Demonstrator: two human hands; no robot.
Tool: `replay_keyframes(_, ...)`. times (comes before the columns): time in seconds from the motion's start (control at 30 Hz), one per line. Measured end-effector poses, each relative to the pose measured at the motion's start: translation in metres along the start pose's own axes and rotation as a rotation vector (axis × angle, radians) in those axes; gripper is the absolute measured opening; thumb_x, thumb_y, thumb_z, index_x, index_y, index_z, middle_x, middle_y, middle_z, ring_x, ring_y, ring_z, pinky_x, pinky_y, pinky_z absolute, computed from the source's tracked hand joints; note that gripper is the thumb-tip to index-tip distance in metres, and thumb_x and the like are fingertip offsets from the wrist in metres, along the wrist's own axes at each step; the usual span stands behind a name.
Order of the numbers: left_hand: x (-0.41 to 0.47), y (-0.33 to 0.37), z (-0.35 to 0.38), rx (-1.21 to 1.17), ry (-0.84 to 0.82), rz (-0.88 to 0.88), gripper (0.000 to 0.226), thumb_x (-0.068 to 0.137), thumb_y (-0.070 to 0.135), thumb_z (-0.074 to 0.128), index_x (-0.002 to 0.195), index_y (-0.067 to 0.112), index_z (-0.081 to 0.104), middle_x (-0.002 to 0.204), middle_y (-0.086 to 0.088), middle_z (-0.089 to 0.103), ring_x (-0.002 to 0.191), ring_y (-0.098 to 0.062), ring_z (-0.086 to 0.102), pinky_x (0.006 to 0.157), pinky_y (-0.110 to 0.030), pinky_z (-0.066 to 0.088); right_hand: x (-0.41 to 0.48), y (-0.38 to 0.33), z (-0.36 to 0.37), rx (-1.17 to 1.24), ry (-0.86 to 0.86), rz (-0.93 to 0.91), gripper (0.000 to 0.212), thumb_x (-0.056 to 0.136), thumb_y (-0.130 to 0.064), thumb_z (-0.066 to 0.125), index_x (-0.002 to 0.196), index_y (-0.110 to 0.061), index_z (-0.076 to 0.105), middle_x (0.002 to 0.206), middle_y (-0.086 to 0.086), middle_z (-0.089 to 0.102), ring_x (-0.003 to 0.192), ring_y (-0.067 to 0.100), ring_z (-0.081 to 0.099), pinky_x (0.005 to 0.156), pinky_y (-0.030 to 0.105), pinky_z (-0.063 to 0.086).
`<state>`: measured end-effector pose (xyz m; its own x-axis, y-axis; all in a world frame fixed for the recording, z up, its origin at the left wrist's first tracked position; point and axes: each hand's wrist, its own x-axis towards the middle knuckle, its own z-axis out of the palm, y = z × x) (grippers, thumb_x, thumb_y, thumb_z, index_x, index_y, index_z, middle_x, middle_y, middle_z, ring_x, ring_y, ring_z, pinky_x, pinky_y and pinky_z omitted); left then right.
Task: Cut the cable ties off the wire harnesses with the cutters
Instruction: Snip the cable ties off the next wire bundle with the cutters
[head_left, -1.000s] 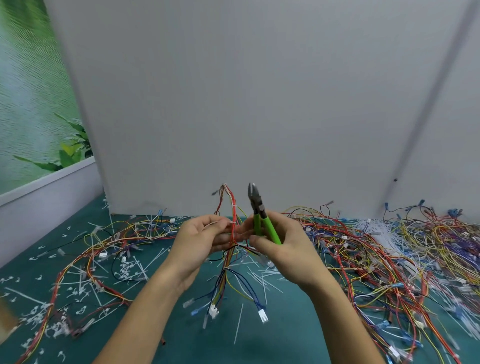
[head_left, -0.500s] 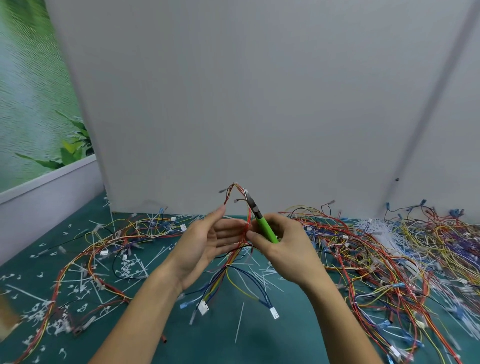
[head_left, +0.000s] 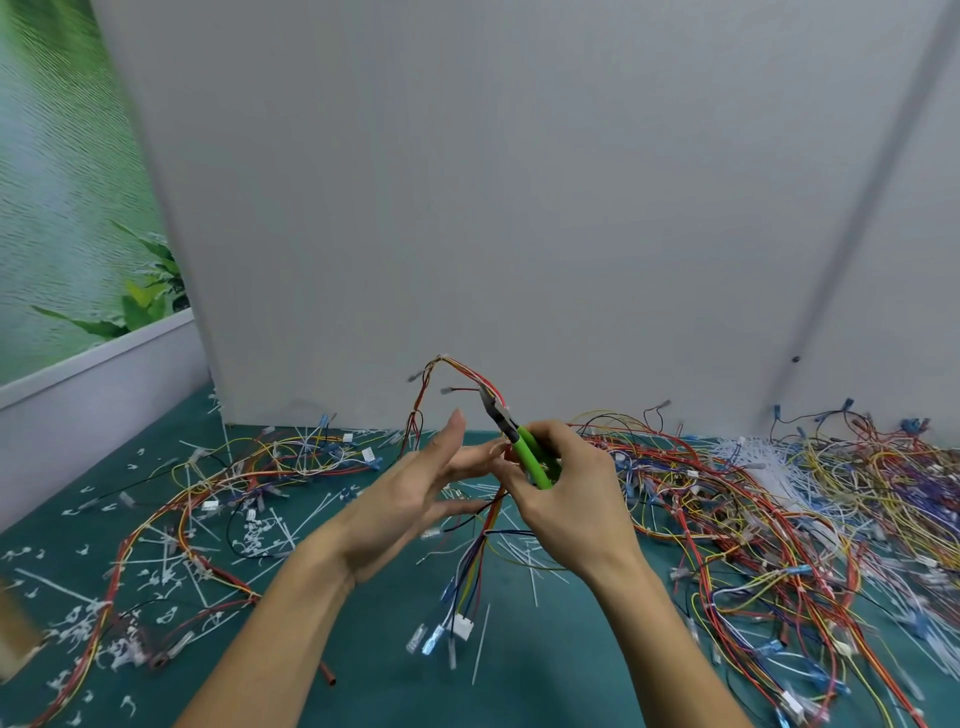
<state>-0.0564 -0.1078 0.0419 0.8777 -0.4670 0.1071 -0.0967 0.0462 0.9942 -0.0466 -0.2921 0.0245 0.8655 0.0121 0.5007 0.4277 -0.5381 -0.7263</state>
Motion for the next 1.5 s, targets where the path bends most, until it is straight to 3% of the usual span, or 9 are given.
replay_keyframes(0.1,-0.003,0.004,0.0,0.063,-0.004,0.007,0.069,0.086,0.079,0.038,0.124,0.033,0.073,0.139,0.019,0.061,0.135,0.002,0.048,0.103,-0.027,0.052,0.0,0.0,0.0,-0.026,0.006,-0.036,0.022,0.088,-0.027,0.081,0.105,-0.02,0.069,0.091,-0.011,0.071,0.087,0.006,0.066,0.08,0.028,0.056)
replay_keyframes(0.23,-0.003,0.004,0.004,0.251,0.059,0.006,0.076,0.085,0.081,0.034,0.13,0.03,0.069,0.139,0.021,0.06,0.134,0.003,0.049,0.106,-0.039,0.051,0.0,0.0,-0.001,-0.049,0.026,-0.053,0.019,0.088,-0.022,0.08,0.103,-0.019,0.069,0.089,-0.009,0.071,0.086,0.009,0.067,0.079,0.034,0.057)
replay_keyframes(0.43,-0.004,0.004,-0.001,0.458,0.101,-0.012,0.067,0.085,0.086,0.022,0.127,0.054,0.063,0.141,0.025,0.055,0.124,-0.009,0.059,0.108,-0.046,0.046,0.001,0.004,-0.002,-0.027,0.05,-0.093,0.014,0.088,-0.02,0.079,0.096,-0.023,0.068,0.08,-0.018,0.067,0.081,0.0,0.063,0.068,0.009,0.042)
replay_keyframes(0.63,-0.001,0.005,-0.005,0.4,0.157,0.038,0.051,0.099,0.068,0.031,0.118,0.045,0.073,0.126,0.018,0.067,0.109,-0.008,0.062,0.097,-0.04,0.055,0.003,0.007,-0.005,0.072,0.001,-0.061,0.01,0.09,-0.019,0.077,0.095,-0.022,0.068,0.078,-0.01,0.069,0.075,0.01,0.064,0.07,0.026,0.052)
replay_keyframes(0.83,-0.002,0.007,-0.021,0.294,0.385,0.049,0.043,0.105,0.039,0.042,0.098,0.023,0.081,0.103,0.001,0.077,0.095,-0.026,0.069,0.081,-0.036,0.058,0.004,0.008,-0.012,0.177,-0.05,-0.041,0.009,0.093,-0.022,0.075,0.095,-0.024,0.067,0.082,-0.01,0.069,0.077,0.018,0.066,0.076,0.036,0.056)
replay_keyframes(0.93,-0.001,0.006,-0.03,0.256,0.494,0.036,0.04,0.106,0.034,0.047,0.09,0.021,0.081,0.098,-0.006,0.077,0.08,-0.021,0.066,0.074,-0.039,0.056,0.004,0.005,-0.015,0.234,-0.076,-0.056,0.01,0.094,-0.02,0.074,0.095,-0.025,0.066,0.084,-0.007,0.069,0.081,0.023,0.067,0.079,0.038,0.056)
replay_keyframes(1.03,0.0,0.004,-0.029,0.244,0.493,0.079,0.027,0.102,0.024,0.059,0.087,0.021,0.081,0.095,-0.002,0.077,0.068,-0.016,0.062,0.056,-0.027,0.05,0.003,0.003,-0.015,0.268,-0.091,-0.066,0.01,0.094,-0.018,0.074,0.095,-0.025,0.066,0.085,-0.003,0.069,0.082,0.025,0.067,0.08,0.042,0.057)
replay_keyframes(1.3,0.01,-0.009,0.007,0.288,0.312,0.163,0.024,0.086,0.045,0.066,0.092,0.027,0.082,0.071,0.004,0.073,0.062,-0.008,0.063,0.058,-0.03,0.053,0.001,-0.002,-0.01,0.309,-0.143,-0.094,0.014,0.093,-0.019,0.076,0.098,-0.028,0.068,0.088,-0.007,0.073,0.084,0.021,0.071,0.081,0.045,0.058)
replay_keyframes(1.5,0.011,-0.012,0.009,0.077,0.345,0.128,0.033,0.075,0.054,0.073,0.089,0.026,0.082,0.087,-0.004,0.078,0.081,-0.011,0.072,0.065,-0.026,0.055,0.001,-0.002,-0.014,0.287,-0.176,-0.095,0.01,0.095,-0.02,0.074,0.101,-0.027,0.07,0.091,-0.008,0.073,0.087,0.018,0.071,0.084,0.045,0.058)
